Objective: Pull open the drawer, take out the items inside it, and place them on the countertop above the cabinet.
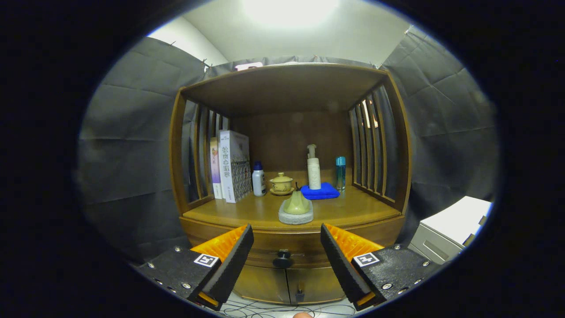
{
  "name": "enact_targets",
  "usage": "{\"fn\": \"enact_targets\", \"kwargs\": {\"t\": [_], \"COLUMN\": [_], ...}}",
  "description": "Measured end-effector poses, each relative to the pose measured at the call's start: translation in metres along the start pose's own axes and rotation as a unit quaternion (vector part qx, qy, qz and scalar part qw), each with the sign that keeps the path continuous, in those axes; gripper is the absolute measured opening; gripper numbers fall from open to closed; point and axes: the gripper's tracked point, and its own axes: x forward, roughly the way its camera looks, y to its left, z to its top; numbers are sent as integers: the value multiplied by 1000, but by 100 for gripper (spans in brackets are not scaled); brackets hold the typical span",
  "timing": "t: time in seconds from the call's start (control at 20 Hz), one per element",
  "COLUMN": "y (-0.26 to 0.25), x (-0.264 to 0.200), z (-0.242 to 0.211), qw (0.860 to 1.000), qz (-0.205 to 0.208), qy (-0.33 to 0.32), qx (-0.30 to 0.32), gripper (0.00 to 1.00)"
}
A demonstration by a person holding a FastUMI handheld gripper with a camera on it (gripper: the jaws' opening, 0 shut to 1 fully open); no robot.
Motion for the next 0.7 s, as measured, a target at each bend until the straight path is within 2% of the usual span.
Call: {"fn": "enact_targets", "kwargs": {"t": [0.7], "y": [-1], "x": [-10], "z": [-11], "qw": [1000], "qz": [2], "qy": [16], "qx": [15], "gripper": [95]}}
